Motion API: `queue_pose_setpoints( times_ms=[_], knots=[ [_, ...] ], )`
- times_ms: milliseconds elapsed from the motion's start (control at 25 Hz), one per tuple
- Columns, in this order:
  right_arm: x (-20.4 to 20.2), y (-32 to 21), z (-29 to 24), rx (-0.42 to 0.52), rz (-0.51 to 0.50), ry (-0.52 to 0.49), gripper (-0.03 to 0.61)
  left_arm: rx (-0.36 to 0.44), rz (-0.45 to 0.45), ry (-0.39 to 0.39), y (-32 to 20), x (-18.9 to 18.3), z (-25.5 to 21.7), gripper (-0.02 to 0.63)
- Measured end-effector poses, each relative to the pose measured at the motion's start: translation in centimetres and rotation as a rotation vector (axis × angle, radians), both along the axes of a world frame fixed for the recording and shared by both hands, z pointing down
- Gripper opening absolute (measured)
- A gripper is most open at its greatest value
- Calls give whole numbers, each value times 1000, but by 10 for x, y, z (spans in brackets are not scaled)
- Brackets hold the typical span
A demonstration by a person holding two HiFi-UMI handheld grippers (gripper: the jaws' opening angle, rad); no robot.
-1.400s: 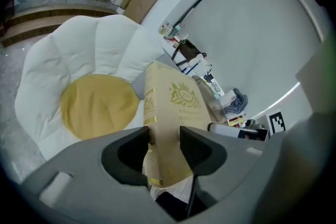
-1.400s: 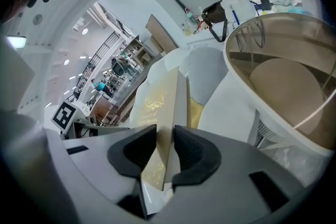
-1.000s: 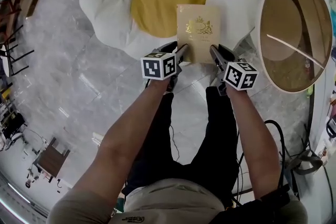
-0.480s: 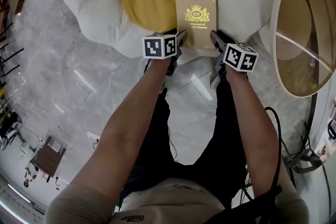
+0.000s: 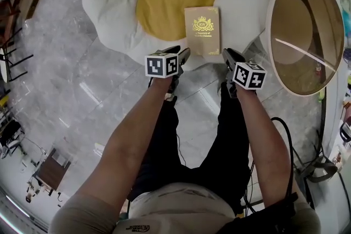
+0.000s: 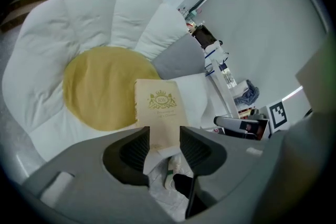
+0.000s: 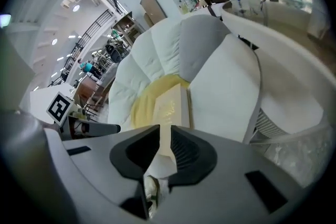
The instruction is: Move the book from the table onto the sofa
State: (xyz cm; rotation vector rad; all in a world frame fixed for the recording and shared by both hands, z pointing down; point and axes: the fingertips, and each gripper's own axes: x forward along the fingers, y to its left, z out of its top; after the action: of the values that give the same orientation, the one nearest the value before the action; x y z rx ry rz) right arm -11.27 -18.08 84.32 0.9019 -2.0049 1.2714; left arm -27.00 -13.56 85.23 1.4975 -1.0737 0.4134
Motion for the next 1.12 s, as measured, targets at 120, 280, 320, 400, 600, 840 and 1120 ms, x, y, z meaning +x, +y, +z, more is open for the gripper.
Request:
queue_pose_setpoints(
  times_ms=[120,280,320,400,600,840,1120],
  knots=[
    [-3,9,-40,12,-27,4,57,8,10,3,10,0,-41,179],
    [-5,20,-92,27,-60,-2,38,41,19,9,16,3,-95,179],
    [-5,24,-104,32,-71,-3,35,52,22,13,18,4,-108,179],
    [-2,32,-128,44,-92,-4,27,76,37,22,23,8,-135,179],
    [7,61,-191,59,-127,-38,14,121,74,18,50,18,-197,132],
    [20,77,-259,94,-180,-52,12,165,89,63,70,36,-265,41],
    [33,105,-341,142,-221,-106,12,249,207,88,91,67,-353,8]
  ],
)
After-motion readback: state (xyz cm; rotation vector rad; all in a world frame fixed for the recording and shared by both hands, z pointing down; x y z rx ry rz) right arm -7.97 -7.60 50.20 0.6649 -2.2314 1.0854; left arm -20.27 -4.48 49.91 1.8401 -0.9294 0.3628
